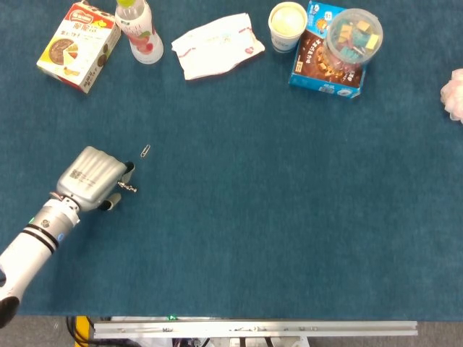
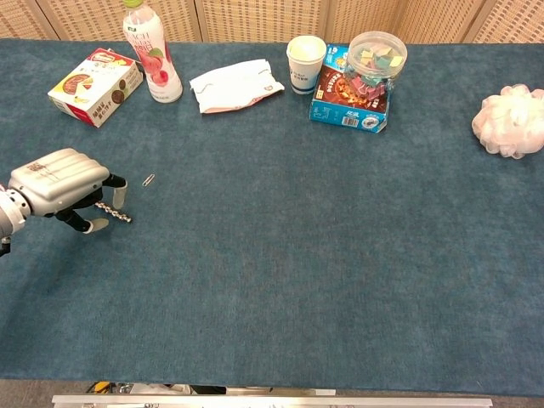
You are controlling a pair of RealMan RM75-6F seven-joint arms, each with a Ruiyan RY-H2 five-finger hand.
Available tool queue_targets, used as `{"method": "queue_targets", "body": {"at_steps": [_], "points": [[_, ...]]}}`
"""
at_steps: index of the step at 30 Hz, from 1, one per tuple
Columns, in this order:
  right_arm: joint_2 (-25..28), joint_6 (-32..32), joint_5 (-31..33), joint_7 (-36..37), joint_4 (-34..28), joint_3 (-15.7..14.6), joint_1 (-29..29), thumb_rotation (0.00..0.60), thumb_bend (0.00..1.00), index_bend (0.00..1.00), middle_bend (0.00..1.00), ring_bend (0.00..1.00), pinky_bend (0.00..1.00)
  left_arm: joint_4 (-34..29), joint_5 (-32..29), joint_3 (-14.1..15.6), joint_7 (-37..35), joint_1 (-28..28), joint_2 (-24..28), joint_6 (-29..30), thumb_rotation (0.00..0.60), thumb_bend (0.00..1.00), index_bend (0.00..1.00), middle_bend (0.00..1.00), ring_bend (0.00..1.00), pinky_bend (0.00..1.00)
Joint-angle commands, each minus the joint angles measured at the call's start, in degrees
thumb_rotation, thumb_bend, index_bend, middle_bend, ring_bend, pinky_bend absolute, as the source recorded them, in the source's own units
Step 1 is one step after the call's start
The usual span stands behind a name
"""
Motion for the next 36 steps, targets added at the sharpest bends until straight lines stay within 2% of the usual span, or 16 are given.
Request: {"method": "queue_targets", "body": {"at_steps": [1, 28, 36], "points": [[0.04, 0.11, 0.03, 0.17, 0.07, -0.02, -0.11, 0.600, 0.32, 0.30, 0.37, 0.32, 0.41, 0.81, -1.07, -0.03, 1.16, -0.16, -1.22, -0.57, 0.600, 0.27, 0.46, 0.93, 0.91, 0.93], [0.22, 0.79, 0.28, 1.98, 1.11, -0.08, -0.83, 0.600, 0.32, 0.30, 0.37, 0.32, 0.42, -0.29, -9.62, -0.78, 7.84, -1.83, -3.31, -2.69, 0.600, 0.28, 0.49, 0.93, 0.91, 0.94], [0.18, 0.74, 0.39, 2.35, 1.36, -0.10, -0.92, 0.600, 0.32, 0.30, 0.37, 0.32, 0.42, -0.78, -10.54, -0.57, 8.15, -2.24, -3.38, -2.72, 0.600, 0.33, 0.50, 0.93, 0.91, 0.94]]}}
